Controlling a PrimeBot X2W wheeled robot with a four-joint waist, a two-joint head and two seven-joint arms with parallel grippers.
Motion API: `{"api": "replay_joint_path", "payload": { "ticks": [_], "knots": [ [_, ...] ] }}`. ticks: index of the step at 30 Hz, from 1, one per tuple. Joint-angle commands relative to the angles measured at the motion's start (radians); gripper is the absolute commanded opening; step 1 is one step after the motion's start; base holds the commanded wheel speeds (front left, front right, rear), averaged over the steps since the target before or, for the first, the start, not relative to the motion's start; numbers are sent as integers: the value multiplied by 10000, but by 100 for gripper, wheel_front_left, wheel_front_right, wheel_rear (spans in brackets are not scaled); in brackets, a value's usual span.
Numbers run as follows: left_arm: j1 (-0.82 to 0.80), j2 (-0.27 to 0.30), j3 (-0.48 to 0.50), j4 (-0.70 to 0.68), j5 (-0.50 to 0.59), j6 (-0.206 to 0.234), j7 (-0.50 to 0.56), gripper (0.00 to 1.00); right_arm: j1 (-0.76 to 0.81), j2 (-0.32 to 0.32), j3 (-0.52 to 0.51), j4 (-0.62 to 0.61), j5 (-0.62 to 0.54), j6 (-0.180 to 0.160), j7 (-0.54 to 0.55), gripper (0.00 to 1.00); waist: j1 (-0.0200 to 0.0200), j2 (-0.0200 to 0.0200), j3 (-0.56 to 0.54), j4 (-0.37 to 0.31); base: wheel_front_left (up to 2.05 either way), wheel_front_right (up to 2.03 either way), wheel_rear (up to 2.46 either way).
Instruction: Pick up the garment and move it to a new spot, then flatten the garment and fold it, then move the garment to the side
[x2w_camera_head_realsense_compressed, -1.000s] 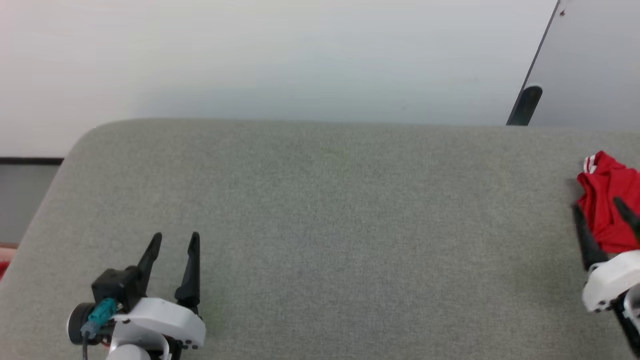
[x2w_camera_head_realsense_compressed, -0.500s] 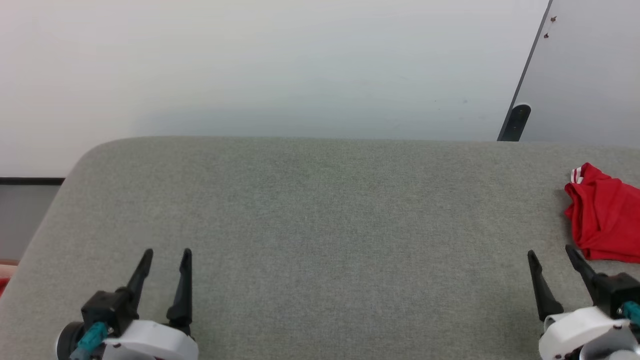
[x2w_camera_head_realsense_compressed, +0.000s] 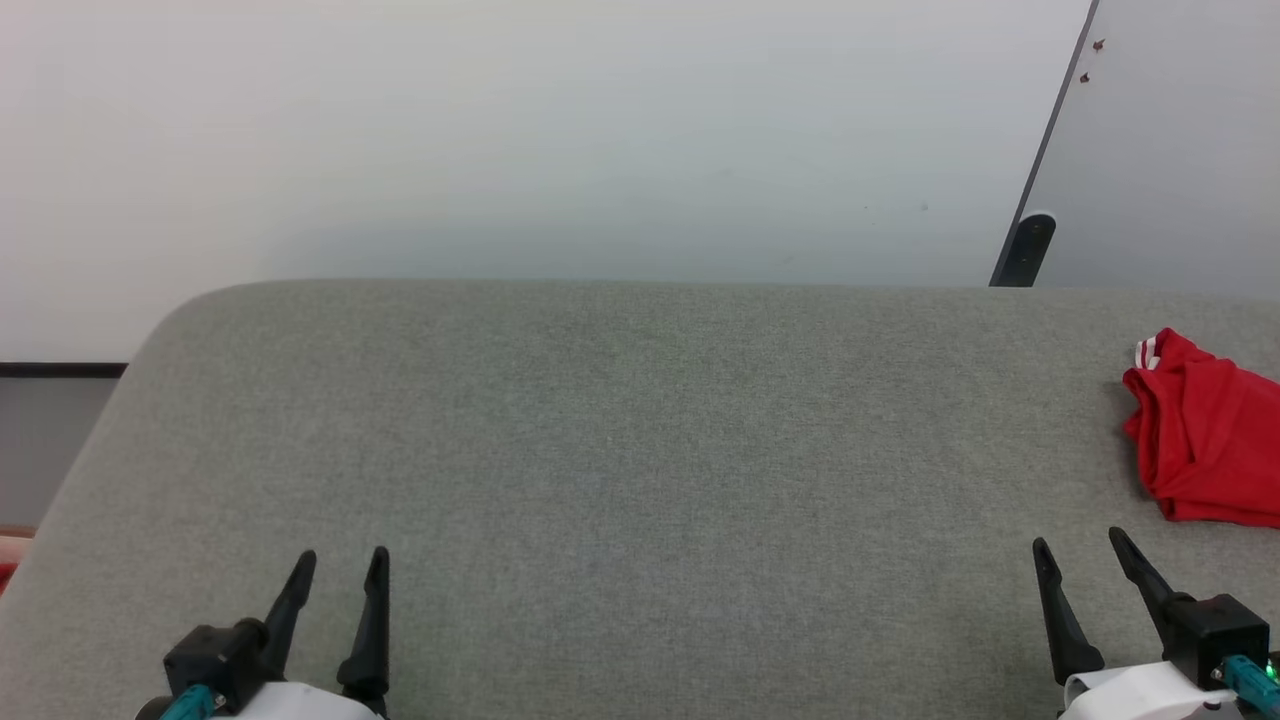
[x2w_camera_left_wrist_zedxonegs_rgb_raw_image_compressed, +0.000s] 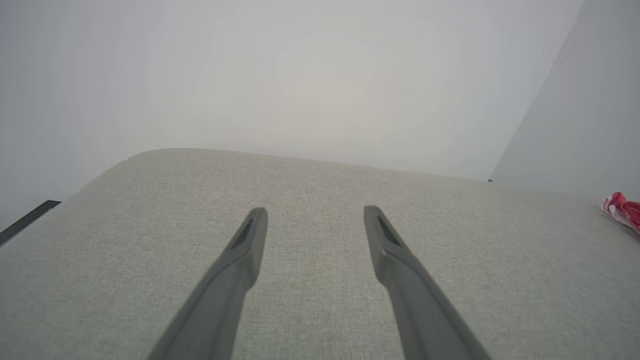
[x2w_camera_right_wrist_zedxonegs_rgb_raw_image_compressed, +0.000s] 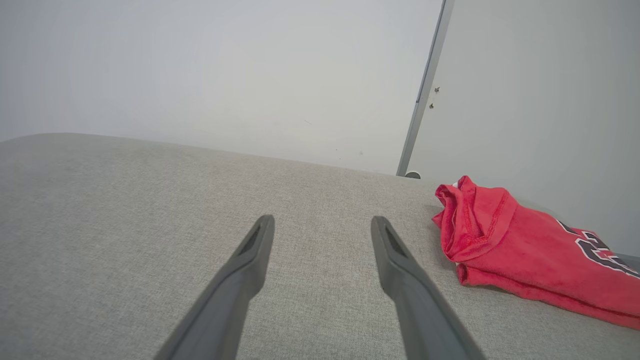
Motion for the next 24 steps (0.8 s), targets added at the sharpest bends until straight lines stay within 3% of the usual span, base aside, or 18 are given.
{"api": "replay_joint_path", "payload": {
  "ticks": [1, 10, 11, 16, 24],
  "knots": [
    [61, 51, -39, 26, -104, 3, 8, 100, 96, 44, -18, -70, -72, -12, -48, 100, 0, 0, 4, 4, 0, 0, 0],
    [16, 236, -97, -102, -30, 3, 9, 100, 115, 40, -32, -106, -70, -13, -49, 100, 0, 0, 29, 63, 0, 0, 0],
    [-1, 199, -70, -101, -58, 0, 1, 0, 47, 40, -15, -74, -55, 0, 0, 0, 0, 0, 29, 63, 0, 0, 0],
    [215, -23, -124, 261, -207, 0, 61, 0, 226, 186, -42, 330, 110, 2, 126, 0, 0, 0, 33, 61, 0, 0, 0],
    [84, -181, 45, 173, -1599, 0, 486, 0, 110, 314, -217, 219, 1755, 1, 564, 0, 0, 0, 63, 34, 0, 0, 0]
  ]
}}
